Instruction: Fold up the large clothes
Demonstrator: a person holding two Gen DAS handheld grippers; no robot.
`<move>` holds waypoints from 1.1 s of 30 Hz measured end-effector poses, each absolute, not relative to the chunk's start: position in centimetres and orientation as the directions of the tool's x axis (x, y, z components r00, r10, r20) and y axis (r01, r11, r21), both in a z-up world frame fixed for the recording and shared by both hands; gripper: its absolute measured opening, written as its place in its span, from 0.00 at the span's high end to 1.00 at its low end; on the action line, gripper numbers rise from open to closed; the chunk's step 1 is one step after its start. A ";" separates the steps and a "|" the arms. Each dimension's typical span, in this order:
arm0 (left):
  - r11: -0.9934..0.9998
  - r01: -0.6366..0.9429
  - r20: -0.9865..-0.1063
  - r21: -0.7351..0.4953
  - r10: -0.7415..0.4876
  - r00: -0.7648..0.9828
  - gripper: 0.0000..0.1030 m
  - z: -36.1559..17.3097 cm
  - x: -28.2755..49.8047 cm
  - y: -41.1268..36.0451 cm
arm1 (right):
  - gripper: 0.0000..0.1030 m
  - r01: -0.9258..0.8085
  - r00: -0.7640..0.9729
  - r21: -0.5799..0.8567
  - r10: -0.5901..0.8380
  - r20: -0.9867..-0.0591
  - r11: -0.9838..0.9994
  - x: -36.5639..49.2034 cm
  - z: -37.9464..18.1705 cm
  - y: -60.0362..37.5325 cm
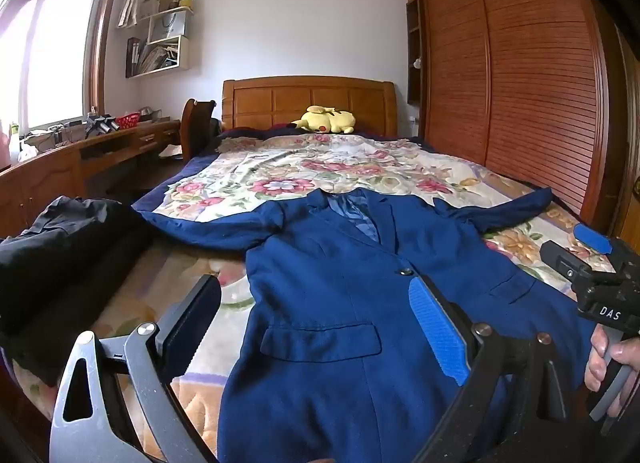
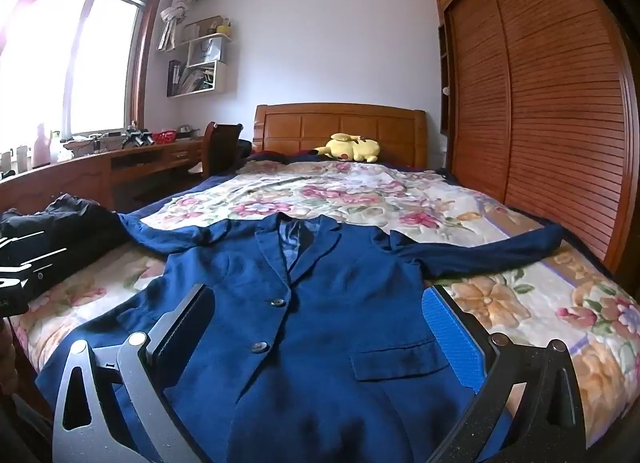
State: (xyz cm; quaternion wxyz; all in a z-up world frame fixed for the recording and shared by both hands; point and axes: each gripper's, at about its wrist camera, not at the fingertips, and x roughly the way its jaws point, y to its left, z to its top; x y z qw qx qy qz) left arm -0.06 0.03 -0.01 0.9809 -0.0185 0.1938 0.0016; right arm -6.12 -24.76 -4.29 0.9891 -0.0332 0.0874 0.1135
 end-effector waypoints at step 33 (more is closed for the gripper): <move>1.000 -0.012 -0.390 -0.017 0.005 0.921 0.07 0.7 -0.9 0.4 | 0.00 -0.238 0.956 -0.040 0.227 -0.184 0.971 -6.2 -4.3 -24.8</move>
